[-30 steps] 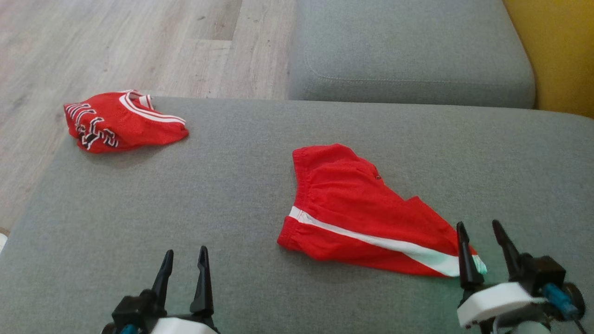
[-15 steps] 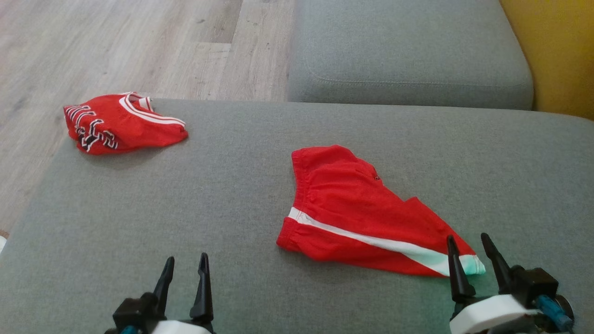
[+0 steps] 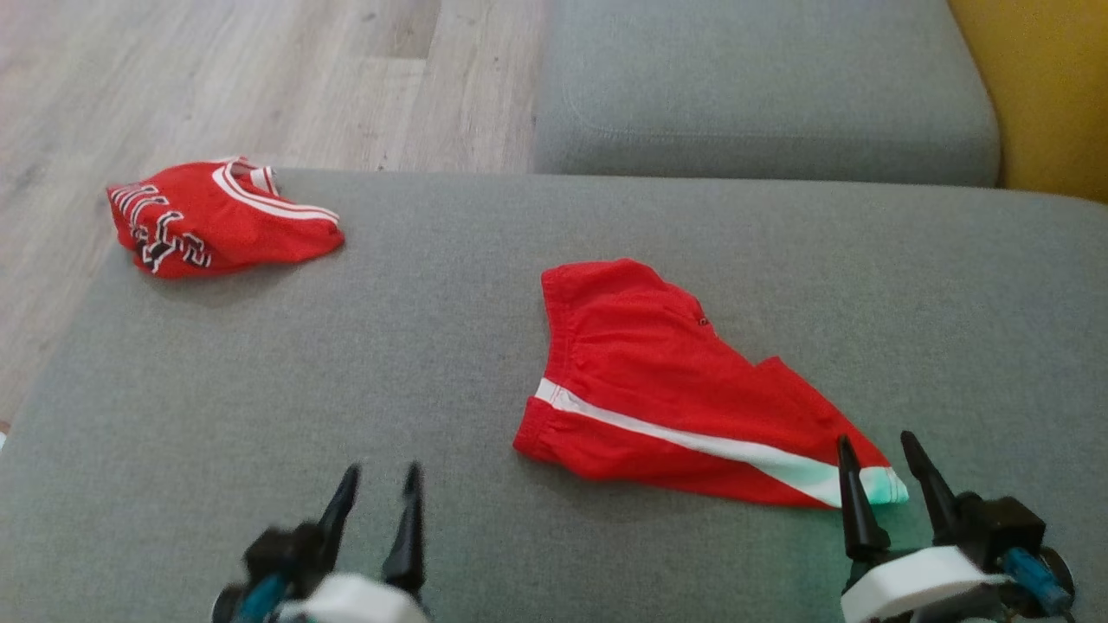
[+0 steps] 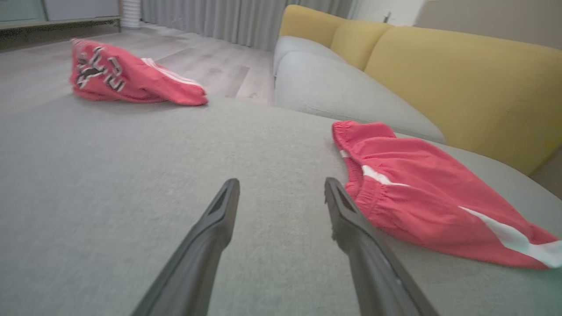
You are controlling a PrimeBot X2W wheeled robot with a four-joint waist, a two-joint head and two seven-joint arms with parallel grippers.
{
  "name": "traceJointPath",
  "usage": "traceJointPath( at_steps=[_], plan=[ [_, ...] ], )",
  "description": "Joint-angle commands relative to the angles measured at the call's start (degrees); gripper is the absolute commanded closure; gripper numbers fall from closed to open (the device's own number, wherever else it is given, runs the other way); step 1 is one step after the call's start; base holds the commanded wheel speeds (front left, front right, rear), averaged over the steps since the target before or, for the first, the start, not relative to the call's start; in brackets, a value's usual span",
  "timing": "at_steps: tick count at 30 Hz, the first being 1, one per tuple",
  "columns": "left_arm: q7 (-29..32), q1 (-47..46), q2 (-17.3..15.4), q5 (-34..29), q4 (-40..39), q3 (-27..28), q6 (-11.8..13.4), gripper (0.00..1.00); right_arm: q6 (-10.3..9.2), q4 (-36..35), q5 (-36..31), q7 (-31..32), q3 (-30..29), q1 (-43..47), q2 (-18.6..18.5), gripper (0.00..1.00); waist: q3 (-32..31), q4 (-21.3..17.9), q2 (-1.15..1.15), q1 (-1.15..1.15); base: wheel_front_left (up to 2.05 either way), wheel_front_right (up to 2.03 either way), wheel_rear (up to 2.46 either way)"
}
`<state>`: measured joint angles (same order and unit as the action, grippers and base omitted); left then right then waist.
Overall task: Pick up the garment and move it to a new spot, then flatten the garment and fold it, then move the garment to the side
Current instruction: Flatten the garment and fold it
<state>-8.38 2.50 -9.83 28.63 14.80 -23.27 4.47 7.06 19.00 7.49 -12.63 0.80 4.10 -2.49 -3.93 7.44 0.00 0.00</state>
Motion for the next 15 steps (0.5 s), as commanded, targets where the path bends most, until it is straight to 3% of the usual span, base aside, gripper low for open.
traceJointPath(
  at_steps=[1, 10, 15],
  plan=[
    [0.8, -6.1, -0.3, -0.8, -2.0, 0.8, -0.6, 0.0, 0.43, -2.3, -0.6, -0.2, 0.9, -3.3, -0.4, 0.0, 0.8, -0.1, 0.0, 0.0, 0.0, 0.0, 0.0],
    [12.6, -19.4, 3.9, -1.1, 3.6, -5.9, -4.0, 0.0, 0.43, -4.6, -3.5, 1.9, 0.5, -5.3, -0.4, 0.0, 5.7, -1.7, 0.0, 0.0, 0.0, 0.0, 0.0],
    [17.6, -24.7, 5.5, 0.5, 8.5, -7.4, -4.4, 0.0, 0.43, -5.7, -4.6, 2.7, 0.9, -7.1, -0.4, 0.0, 8.8, -3.5, 0.0, 0.0, 0.0, 0.0, 0.0]
  ],
)
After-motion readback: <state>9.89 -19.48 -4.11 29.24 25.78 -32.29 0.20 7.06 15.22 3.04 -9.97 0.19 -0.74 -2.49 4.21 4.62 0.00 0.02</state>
